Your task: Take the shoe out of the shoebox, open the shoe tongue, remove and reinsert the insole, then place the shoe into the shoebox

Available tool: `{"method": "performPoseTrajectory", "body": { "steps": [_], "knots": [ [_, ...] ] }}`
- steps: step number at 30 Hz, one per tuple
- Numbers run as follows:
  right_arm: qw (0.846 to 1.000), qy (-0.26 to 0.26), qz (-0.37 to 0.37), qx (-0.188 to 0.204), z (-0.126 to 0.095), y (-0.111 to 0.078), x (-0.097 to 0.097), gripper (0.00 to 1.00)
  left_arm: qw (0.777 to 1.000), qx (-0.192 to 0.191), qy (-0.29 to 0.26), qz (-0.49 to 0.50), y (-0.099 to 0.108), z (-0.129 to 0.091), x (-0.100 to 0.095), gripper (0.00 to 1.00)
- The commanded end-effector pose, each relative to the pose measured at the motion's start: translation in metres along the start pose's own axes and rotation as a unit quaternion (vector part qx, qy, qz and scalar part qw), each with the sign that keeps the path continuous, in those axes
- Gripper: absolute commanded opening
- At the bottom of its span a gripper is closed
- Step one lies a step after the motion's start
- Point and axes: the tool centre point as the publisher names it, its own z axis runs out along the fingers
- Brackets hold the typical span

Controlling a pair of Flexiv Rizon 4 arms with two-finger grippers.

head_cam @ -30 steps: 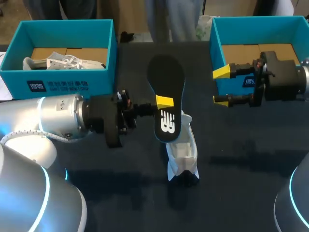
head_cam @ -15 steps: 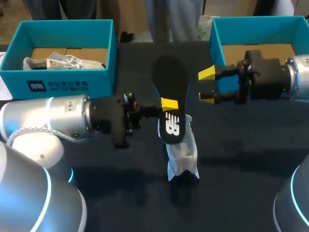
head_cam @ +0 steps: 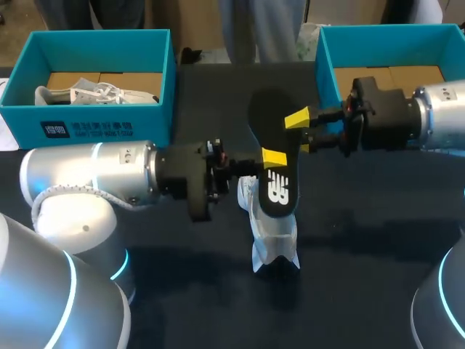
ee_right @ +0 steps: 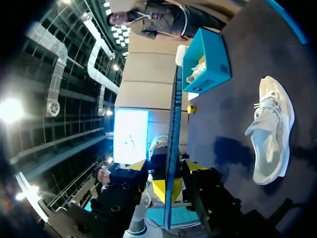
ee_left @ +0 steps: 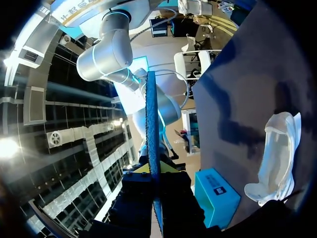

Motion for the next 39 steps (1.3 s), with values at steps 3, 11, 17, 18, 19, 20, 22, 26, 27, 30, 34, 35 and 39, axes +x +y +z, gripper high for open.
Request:
{"method": "performPoseTrajectory", "body": {
  "steps": [3, 11, 17, 18, 19, 20, 22, 26, 27, 30, 34, 35, 39],
  "knots": [
    [1.0, 0.0, 0.001, -0.001, 0.004, 0.004, -0.002, 0.35, 1.0, -0.003, 0.003, -0.002, 0.001, 0.017, 0.0, 0.0],
    [1.0, -0.002, 0.004, -0.004, -0.001, 0.005, -0.004, 0.25, 1.0, -0.003, 0.006, 0.002, 0.001, 0.015, 0.0, 0.0],
    [1.0, -0.001, 0.004, 0.001, -0.002, 0.006, -0.003, 0.0, 1.0, -0.004, 0.006, 0.001, 0.002, 0.015, 0.0, 0.0],
    [1.0, -0.001, 0.004, 0.002, -0.002, 0.006, -0.003, 0.0, 1.0, -0.004, 0.006, 0.002, 0.002, 0.015, 0.0, 0.0],
    [1.0, -0.001, 0.004, 0.003, -0.002, 0.007, -0.003, 0.0, 1.0, -0.004, 0.006, 0.002, 0.002, 0.015, 0.0, 0.0],
    [1.0, 0.0, 0.004, 0.003, -0.002, 0.007, -0.003, 0.0, 1.0, -0.003, 0.006, 0.002, 0.002, 0.015, 0.0, 0.0],
    [1.0, 0.0, 0.003, 0.003, -0.002, 0.007, -0.003, 0.0, 1.0, -0.001, 0.007, 0.002, 0.002, 0.015, 0.0, 0.0],
    [1.0, 0.0, 0.007, 0.002, -0.004, 0.008, -0.006, 0.0, 1.0, -0.001, 0.012, 0.0, 0.003, 0.012, 0.001, 1.0],
    [1.0, 0.0, 0.008, 0.002, -0.004, 0.008, -0.006, 0.0, 1.0, -0.001, 0.012, -0.001, 0.003, 0.01, 0.001, 1.0],
    [1.0, 0.0, 0.011, 0.0, -0.007, 0.008, -0.009, 0.0, 1.0, -0.006, 0.016, -0.006, 0.006, 0.001, 0.003, 1.0],
    [1.0, -0.001, 0.017, -0.004, -0.01, 0.01, -0.014, 0.0, 0.999, -0.01, 0.032, -0.011, 0.01, -0.013, 0.009, 1.0],
    [1.0, -0.001, 0.017, -0.005, -0.011, 0.01, -0.015, 0.0, 0.999, -0.012, 0.037, -0.01, 0.011, -0.017, 0.011, 1.0],
    [1.0, -0.001, 0.021, -0.007, -0.013, 0.01, -0.019, 0.0, 0.998, -0.019, 0.049, -0.016, 0.016, -0.033, 0.014, 1.0]
  ]
}}
